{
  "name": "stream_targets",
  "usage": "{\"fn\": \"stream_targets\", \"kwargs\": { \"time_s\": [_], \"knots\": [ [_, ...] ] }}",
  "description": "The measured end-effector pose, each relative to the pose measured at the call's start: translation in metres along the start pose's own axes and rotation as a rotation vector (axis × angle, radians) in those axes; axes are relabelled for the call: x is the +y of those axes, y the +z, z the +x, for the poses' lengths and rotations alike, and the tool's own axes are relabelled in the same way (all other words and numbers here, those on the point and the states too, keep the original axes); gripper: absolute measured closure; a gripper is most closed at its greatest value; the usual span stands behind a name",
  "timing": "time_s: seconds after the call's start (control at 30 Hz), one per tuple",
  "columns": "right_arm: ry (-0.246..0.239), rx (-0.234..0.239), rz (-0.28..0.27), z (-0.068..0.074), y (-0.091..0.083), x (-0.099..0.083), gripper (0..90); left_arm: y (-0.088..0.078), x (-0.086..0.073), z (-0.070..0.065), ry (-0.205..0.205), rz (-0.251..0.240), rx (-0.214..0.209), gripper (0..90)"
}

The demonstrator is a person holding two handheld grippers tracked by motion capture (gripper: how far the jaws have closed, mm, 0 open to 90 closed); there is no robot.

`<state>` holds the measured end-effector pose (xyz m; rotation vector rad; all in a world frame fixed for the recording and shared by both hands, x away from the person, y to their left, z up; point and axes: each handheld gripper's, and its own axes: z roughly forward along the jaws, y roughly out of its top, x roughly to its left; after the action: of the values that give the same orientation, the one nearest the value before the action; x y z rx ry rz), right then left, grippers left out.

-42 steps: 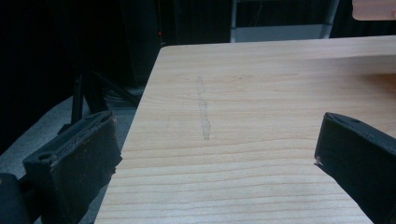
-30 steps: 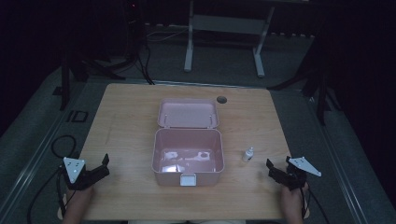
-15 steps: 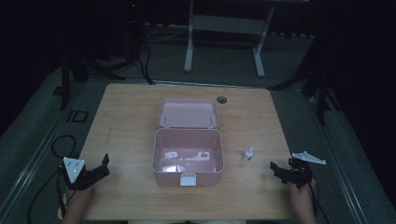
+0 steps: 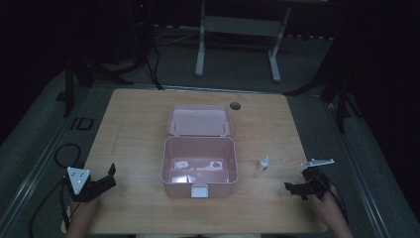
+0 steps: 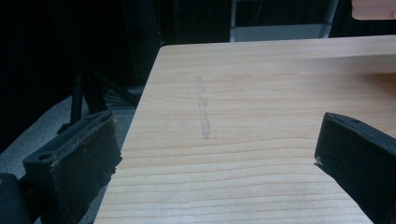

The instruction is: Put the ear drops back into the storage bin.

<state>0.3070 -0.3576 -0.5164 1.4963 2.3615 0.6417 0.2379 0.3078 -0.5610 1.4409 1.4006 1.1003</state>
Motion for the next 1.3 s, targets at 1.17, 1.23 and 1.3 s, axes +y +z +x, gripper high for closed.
{"fn": "stream_targets", "kwargs": {
  "time_s": [1.17,1.23,1.3],
  "knots": [
    [-0.526,0.168,0.411,0.024,0.002,0.047,20.6,0.0,0.0,0.0,-0.003,0.001,0.0,0.3],
    [-0.545,0.171,0.416,0.025,0.003,0.052,23.8,0.0,0.0,0.0,-0.004,0.001,-0.001,0.3],
    [-0.558,0.176,0.427,0.026,0.005,0.058,24.0,0.0,0.0,0.0,-0.003,0.001,-0.001,0.3]
  ]
}}
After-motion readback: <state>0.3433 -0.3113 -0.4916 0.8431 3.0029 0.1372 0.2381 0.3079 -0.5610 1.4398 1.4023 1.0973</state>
